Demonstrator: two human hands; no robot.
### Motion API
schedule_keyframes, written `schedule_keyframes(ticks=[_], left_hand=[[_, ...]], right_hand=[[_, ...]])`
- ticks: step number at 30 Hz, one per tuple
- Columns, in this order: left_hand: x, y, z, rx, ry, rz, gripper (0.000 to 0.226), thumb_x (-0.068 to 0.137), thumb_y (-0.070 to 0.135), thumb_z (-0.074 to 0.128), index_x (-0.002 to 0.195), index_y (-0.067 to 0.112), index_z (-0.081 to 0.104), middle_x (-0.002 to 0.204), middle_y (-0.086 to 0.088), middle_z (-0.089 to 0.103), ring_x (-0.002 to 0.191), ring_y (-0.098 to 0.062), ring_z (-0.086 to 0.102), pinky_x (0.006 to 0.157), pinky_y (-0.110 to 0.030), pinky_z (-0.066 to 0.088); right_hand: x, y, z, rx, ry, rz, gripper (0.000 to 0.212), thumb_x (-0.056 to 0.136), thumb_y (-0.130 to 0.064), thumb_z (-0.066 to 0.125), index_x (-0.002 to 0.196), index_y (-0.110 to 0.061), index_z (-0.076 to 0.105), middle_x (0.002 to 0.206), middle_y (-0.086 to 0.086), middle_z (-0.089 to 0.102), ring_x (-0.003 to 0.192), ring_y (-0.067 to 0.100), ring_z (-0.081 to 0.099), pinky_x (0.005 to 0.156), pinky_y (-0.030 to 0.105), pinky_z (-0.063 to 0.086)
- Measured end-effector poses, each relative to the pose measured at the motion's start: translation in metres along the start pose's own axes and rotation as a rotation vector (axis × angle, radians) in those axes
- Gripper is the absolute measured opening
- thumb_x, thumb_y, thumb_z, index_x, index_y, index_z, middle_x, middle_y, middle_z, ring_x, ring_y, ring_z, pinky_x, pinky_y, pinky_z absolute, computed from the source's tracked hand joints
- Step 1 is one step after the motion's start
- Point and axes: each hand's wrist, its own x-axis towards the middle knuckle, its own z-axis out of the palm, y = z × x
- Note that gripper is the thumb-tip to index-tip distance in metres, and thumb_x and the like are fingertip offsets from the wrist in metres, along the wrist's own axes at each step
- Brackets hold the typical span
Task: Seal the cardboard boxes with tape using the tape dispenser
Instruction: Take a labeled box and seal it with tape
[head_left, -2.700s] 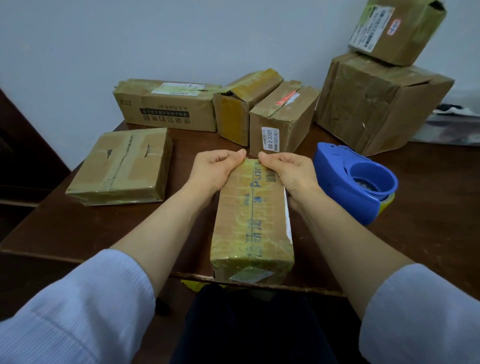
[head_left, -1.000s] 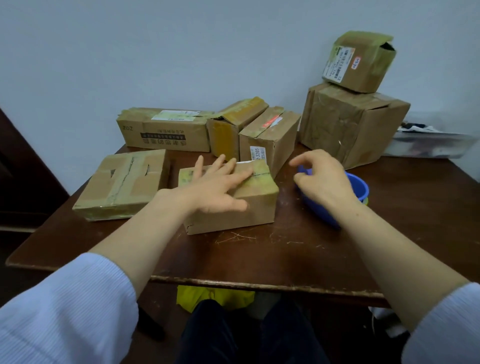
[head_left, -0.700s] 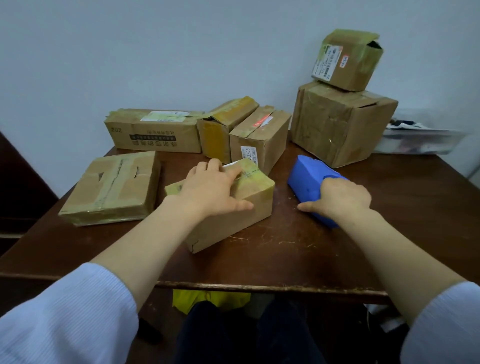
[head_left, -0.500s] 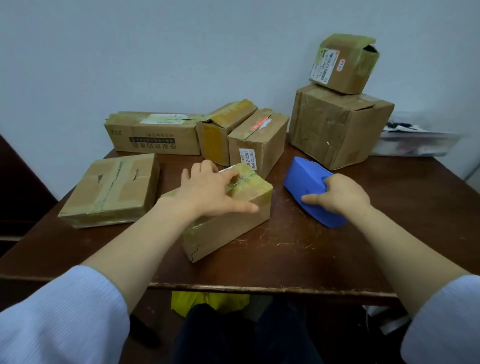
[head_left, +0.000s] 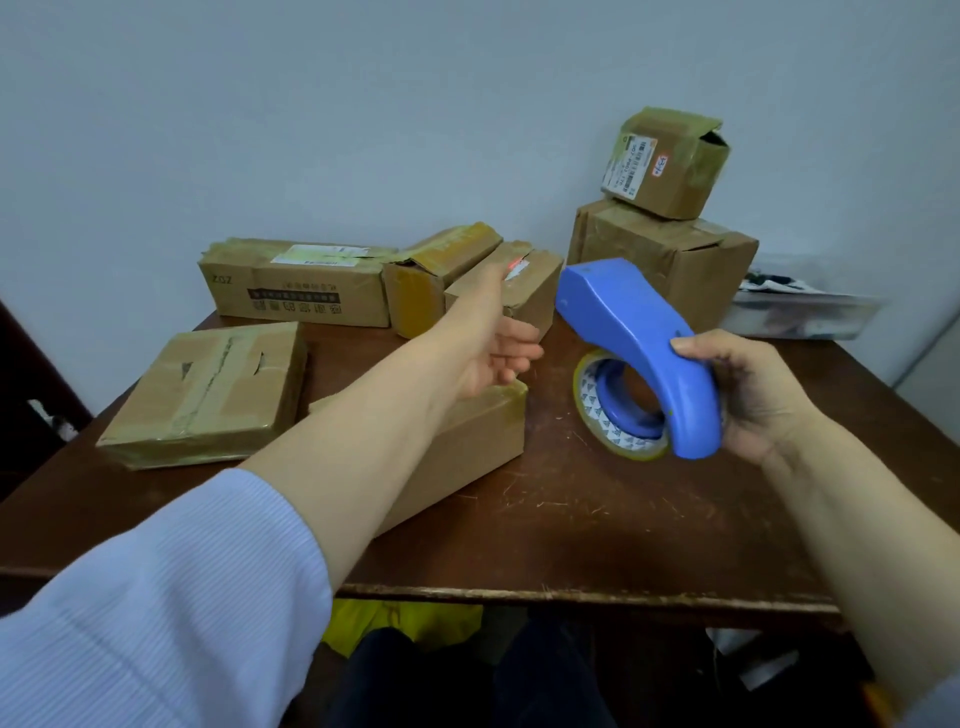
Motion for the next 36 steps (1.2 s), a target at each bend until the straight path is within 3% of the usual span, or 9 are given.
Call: schedule_keyframes(ticks=[8, 10, 15, 18, 22, 25, 29, 31, 36], left_hand=[[0.006, 0.002, 0.008, -0.084, -0.083, 0.044, 0.062, 0.093, 0.059, 0.036, 0.101, 0.003, 0.061, 0.077, -0.007, 0.049, 0.055, -0.014, 0.040, 0.050, -0.023, 0.028], [0.007, 0.002, 0.006, -0.078, -0.086, 0.045, 0.053, 0.090, 0.057, 0.047, 0.101, 0.007, 0.060, 0.077, -0.005, 0.050, 0.054, -0.013, 0.040, 0.048, -0.023, 0.029], [0.013, -0.002, 0.003, -0.154, -0.072, 0.016, 0.018, 0.090, 0.035, 0.062, 0.086, 0.018, 0.057, 0.072, -0.001, 0.050, 0.051, -0.009, 0.037, 0.043, -0.017, 0.030], [0.016, -0.004, 0.002, -0.158, -0.004, 0.043, 0.010, 0.093, 0.017, 0.057, 0.083, 0.016, 0.057, 0.067, -0.002, 0.053, 0.051, -0.008, 0.036, 0.040, -0.016, 0.028], [0.019, -0.001, -0.010, 0.112, 0.098, 0.200, 0.013, 0.087, 0.002, 0.052, 0.077, 0.007, 0.058, 0.045, 0.001, 0.052, 0.046, -0.012, 0.038, 0.044, -0.022, 0.024], [0.027, 0.002, -0.018, 0.286, 0.154, 0.276, 0.015, 0.085, -0.007, 0.048, 0.082, 0.003, 0.059, 0.056, -0.008, 0.050, 0.045, -0.017, 0.034, 0.046, -0.024, 0.024], [0.047, 0.007, -0.036, 0.444, 0.297, 0.327, 0.003, 0.084, 0.005, 0.064, 0.082, 0.007, 0.066, 0.066, -0.010, 0.052, 0.054, -0.021, 0.035, 0.051, -0.024, 0.029], [0.056, 0.008, -0.049, 0.482, 0.344, 0.347, 0.012, 0.086, 0.014, 0.069, 0.076, 0.007, 0.069, 0.061, -0.005, 0.054, 0.049, -0.016, 0.035, 0.049, -0.022, 0.030], [0.072, 0.008, -0.050, 0.473, 0.304, 0.345, 0.022, 0.088, 0.017, 0.067, 0.067, 0.011, 0.064, 0.065, -0.003, 0.056, 0.052, -0.013, 0.036, 0.049, -0.023, 0.033]], right_hand=[[0.001, 0.000, 0.004, -0.052, -0.048, 0.042, 0.032, 0.077, -0.011, 0.053, 0.052, -0.014, 0.072, 0.057, 0.002, 0.065, 0.045, 0.014, 0.060, 0.043, 0.018, 0.047], [0.001, -0.001, 0.006, -0.055, -0.063, 0.055, 0.015, 0.064, -0.011, 0.061, 0.055, -0.013, 0.074, 0.060, 0.003, 0.066, 0.048, 0.015, 0.062, 0.045, 0.019, 0.049], [-0.002, -0.005, 0.011, -0.068, -0.085, 0.062, 0.011, 0.060, -0.011, 0.063, 0.060, -0.012, 0.074, 0.061, 0.003, 0.067, 0.049, 0.014, 0.063, 0.045, 0.020, 0.049], [-0.003, -0.006, 0.018, -0.073, -0.074, 0.069, 0.019, 0.065, -0.015, 0.056, 0.078, -0.007, 0.067, 0.062, 0.004, 0.067, 0.050, 0.015, 0.064, 0.045, 0.020, 0.050], [-0.003, -0.007, 0.024, -0.117, -0.062, 0.089, 0.021, 0.064, -0.017, 0.060, 0.082, -0.006, 0.066, 0.065, 0.005, 0.070, 0.051, 0.015, 0.065, 0.045, 0.020, 0.050], [0.000, -0.005, 0.030, -0.198, -0.013, 0.086, 0.031, 0.059, -0.024, 0.070, 0.084, -0.005, 0.069, 0.074, 0.007, 0.072, 0.059, 0.017, 0.067, 0.051, 0.023, 0.052], [-0.007, -0.003, 0.028, -0.297, 0.071, 0.075, 0.041, 0.047, -0.030, 0.075, 0.078, -0.003, 0.070, 0.072, 0.010, 0.072, 0.058, 0.019, 0.066, 0.054, 0.025, 0.052], [-0.014, -0.002, 0.023, -0.304, 0.086, 0.091, 0.039, 0.047, -0.029, 0.074, 0.076, -0.003, 0.069, 0.068, 0.011, 0.071, 0.054, 0.019, 0.065, 0.048, 0.024, 0.051], [-0.017, 0.008, 0.021, -0.323, 0.116, 0.123, 0.043, 0.046, -0.032, 0.076, 0.077, -0.002, 0.071, 0.072, 0.014, 0.072, 0.057, 0.023, 0.067, 0.055, 0.028, 0.052]])
